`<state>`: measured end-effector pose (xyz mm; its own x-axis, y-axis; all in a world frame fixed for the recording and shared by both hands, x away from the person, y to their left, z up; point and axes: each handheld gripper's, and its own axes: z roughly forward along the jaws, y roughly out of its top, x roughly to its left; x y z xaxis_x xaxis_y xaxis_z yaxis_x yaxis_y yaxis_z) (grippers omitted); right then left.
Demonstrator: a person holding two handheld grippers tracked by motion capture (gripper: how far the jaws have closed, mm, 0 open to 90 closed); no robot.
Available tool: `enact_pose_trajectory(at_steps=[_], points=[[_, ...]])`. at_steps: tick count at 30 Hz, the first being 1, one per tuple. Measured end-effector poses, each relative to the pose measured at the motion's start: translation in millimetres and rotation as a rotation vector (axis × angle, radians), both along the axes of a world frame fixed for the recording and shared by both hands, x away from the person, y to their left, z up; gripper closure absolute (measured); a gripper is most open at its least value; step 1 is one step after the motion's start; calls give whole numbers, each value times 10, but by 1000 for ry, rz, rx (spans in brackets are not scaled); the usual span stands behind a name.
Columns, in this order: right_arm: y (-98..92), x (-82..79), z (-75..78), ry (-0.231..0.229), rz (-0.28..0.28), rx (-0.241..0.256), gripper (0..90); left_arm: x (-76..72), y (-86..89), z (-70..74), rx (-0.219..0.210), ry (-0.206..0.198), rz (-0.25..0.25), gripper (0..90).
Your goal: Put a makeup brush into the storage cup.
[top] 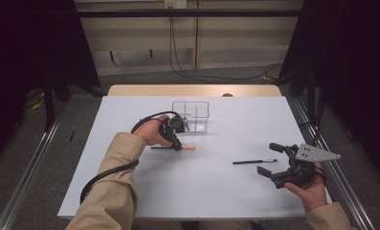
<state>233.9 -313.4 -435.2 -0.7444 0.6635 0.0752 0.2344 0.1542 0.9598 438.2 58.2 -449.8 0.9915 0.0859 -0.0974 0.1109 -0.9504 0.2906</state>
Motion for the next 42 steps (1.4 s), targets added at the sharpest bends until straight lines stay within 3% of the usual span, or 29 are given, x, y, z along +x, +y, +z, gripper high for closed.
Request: enact_pose_trajectory(at_steps=[2, 9, 14, 16, 19, 24, 30, 42], points=[[3, 1, 0, -1, 1, 1, 14, -16, -11, -10, -4, -3, 4, 767], [15, 5, -2, -1, 5, -1, 15, -48, -100, 3, 57, -32, -37, 763], [11, 4, -4, 1, 4, -2, 16, -52, -83, 2, 46, -43, -59, 766], [9, 4, -4, 2, 2, -3, 16, -59, -77, 0, 40, -40, -45, 780], [11, 5, -5, 3, 2, -5, 16, -96, -110, 8, 62, -57, -71, 833], [9, 13, -11, 4, 0, -5, 16, -106, -126, 10, 69, -63, -71, 838], [7, 14, -14, 5, 0, -4, 17, -111, -119, 8, 61, -51, -31, 839], [5, 13, -12, 5, 0, -6, 17, -103, -110, 18, 53, -49, 1, 840]])
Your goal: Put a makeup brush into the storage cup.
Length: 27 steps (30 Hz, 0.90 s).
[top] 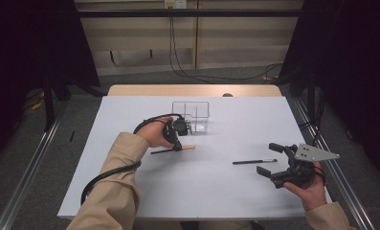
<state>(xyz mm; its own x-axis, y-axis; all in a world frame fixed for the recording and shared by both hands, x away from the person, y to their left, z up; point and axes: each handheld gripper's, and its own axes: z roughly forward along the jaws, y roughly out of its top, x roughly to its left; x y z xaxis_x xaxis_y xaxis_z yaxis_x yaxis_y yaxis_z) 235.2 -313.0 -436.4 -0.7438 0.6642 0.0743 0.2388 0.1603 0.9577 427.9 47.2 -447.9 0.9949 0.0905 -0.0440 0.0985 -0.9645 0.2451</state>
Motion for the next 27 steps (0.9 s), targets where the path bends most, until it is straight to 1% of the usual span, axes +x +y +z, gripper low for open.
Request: enact_pose_trajectory(at_steps=[2, 3, 4, 5, 6, 7, 8, 14, 15, 17, 18, 19, 20, 21, 22, 27], points=[[-1, 0, 1, -1, -1, 0, 17, 11, 11, 17, -5, 9, -3, 839], [-1, 0, 0, -1, -1, -1, 17, 9, 16, 20, -13, 0, 10, 839], [-1, 0, 0, -1, -1, -1, 17, 11, 25, 25, -26, 11, 20, 840], [0, 1, -2, 1, 0, 0, 17, 6, 29, 30, -34, 13, 28, 839], [0, 0, -3, 1, -1, 0, 16, 15, 36, 40, -33, 11, 19, 839], [1, 0, -3, 1, 0, -1, 17, 11, 43, 44, -37, 19, 29, 840], [2, 0, -2, 0, 0, 0, 17, 7, 49, 45, -43, 15, 36, 839], [6, 0, -3, 4, 2, -5, 16, 13, 103, 85, -102, 38, 70, 840], [7, 1, -4, 4, 2, -7, 16, 8, 110, 86, -115, 32, 75, 839], [9, 0, -4, 4, 3, -7, 16, 15, 128, 105, -129, 43, 71, 840], [9, 0, -4, 4, 3, -7, 16, 6, 135, 104, -134, 44, 86, 840], [9, 1, -4, 4, 3, -7, 16, 10, 141, 104, -137, 50, 82, 839], [9, 1, -4, 3, 2, -8, 16, 9, 145, 98, -136, 41, 81, 839], [10, 1, -5, 3, 2, -6, 16, 9, 146, 97, -124, 51, 81, 839], [11, 1, -4, 3, 2, -6, 16, 4, 143, 87, -111, 38, 77, 839], [13, 1, -6, 5, 2, -6, 16, 3, 128, 59, -103, 43, 79, 839]])
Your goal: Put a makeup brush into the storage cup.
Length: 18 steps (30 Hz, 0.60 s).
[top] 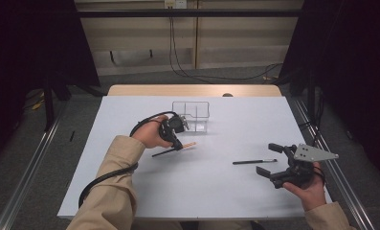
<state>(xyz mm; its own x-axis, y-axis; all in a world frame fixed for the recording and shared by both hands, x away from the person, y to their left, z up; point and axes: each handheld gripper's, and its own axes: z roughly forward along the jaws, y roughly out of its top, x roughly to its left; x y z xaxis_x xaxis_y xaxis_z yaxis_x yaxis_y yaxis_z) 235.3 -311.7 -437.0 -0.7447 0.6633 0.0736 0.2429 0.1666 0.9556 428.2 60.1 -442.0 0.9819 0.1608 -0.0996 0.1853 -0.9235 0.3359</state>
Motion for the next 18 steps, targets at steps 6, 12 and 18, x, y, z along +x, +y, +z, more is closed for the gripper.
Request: enact_pose_trajectory(at_steps=[6, 12, 18], points=[[-6, -2, 0, 1, -1, -1, 16, 15, -8, 34, -40, 8, -3, 839], [-7, -1, 1, 1, -1, -1, 16, 7, -10, 47, -103, 17, 22, 839], [-9, 1, 1, -1, -1, 0, 16, 19, 24, 91, -183, 23, 43, 839]])
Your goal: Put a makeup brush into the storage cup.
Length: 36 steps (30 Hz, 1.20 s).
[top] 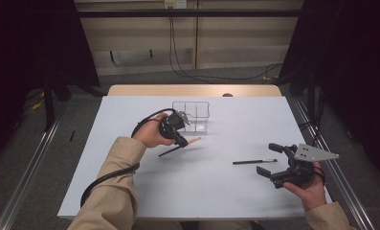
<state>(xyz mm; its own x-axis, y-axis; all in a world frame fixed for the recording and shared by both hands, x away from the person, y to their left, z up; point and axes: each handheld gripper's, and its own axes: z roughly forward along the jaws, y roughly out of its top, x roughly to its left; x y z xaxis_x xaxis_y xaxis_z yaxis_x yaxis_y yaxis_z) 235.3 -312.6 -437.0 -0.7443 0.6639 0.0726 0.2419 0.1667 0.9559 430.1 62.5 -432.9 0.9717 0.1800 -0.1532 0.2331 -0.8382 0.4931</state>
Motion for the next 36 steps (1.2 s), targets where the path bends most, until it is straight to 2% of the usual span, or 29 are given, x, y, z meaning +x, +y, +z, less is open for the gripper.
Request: enact_pose_trajectory(at_steps=[3, 5, 11, 19, 20, 24, 28, 29, 36], points=[[3, -1, -1, 2, 0, -1, 16, 1, 23, 24, -32, -8, 20, 839], [6, 2, -2, 0, 1, 1, 16, 0, 46, 34, -77, -6, 43, 839], [8, 3, -6, 3, 1, 0, 16, 17, 141, 59, -164, -9, 82, 839], [11, 6, -8, 5, 0, 0, 16, 8, 269, 80, -321, -4, 157, 840], [12, 7, -9, 5, -1, 0, 16, 3, 284, 82, -344, -17, 170, 839], [16, 10, -10, 4, 3, -1, 16, -6, 334, 89, -416, -24, 204, 839], [18, 8, -10, 5, 3, -1, 16, -22, 373, 110, -477, -35, 223, 840], [17, 9, -11, 4, 3, -1, 16, -27, 380, 116, -486, -47, 230, 840], [16, 11, -13, 6, 3, -1, 16, -51, 414, 119, -574, -60, 276, 839]])
